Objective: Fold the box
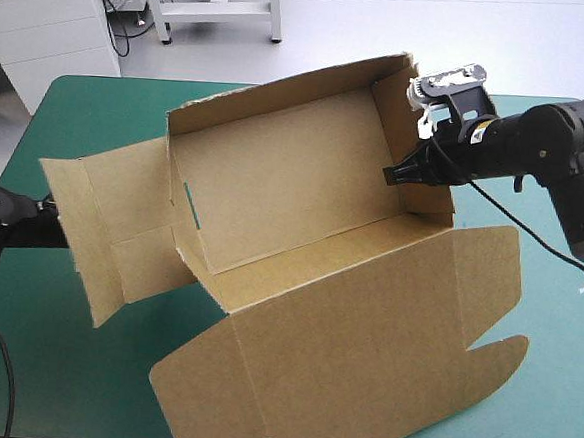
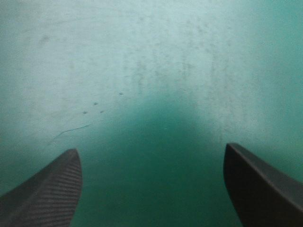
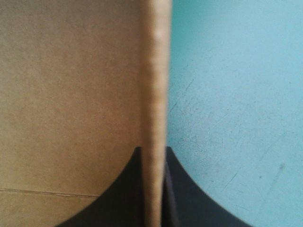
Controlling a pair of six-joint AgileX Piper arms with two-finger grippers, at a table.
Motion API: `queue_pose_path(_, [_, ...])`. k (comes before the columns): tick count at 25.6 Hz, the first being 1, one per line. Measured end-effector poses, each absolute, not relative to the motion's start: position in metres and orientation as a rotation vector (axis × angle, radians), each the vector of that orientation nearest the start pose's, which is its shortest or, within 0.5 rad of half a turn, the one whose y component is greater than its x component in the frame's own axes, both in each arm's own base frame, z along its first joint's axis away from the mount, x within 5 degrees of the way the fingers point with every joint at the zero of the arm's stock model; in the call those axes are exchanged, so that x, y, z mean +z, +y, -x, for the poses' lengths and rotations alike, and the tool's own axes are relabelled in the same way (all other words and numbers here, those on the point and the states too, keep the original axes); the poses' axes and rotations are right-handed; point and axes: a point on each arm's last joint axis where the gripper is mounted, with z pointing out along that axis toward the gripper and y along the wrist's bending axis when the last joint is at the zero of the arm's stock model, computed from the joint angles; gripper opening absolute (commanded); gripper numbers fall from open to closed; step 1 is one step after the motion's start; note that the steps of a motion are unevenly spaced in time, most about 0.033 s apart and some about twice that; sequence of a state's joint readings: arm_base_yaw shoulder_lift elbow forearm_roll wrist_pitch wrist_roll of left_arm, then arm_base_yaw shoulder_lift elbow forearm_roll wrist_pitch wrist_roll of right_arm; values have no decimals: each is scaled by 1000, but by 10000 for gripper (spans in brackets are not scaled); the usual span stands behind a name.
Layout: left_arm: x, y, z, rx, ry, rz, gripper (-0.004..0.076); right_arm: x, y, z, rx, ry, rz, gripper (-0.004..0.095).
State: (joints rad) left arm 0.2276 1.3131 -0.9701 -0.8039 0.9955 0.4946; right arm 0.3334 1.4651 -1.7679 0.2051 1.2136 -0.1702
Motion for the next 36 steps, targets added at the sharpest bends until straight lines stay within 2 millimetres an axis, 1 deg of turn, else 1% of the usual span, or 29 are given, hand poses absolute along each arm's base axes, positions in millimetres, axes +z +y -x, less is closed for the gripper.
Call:
queue_pose_path(4, [306,-12,-254,-883,2435,2,582,443,115,-288,329,2387,550,-23])
queue_pose_path(7, [311,-18,-252,-986,2383,-66,574,435,113,-297,312,2427,498,-23])
queue_pose_path(13, [328,-32,-250,-1212,2206,-175,545,431,104,-305,251,2446,416,-23])
queue_pose_path(18, [339,-36,-253,-1297,2068,-167,543,430,103,-307,259,2455,381,-23])
queue_pose_path(22, [345,-36,-255,-1331,1999,-156,543,427,104,-310,266,2468,362,-23])
queue_pose_path(28, [352,-37,-257,-1387,1922,-112,543,425,104,-311,271,2477,344,-22])
queue_pose_path(32, [358,-37,-258,-1477,1874,-14,543,425,104,-311,273,2479,339,-21])
queue_pose_path(36, [358,-40,-257,-1477,1878,-30,543,425,104,-311,273,2480,334,-21])
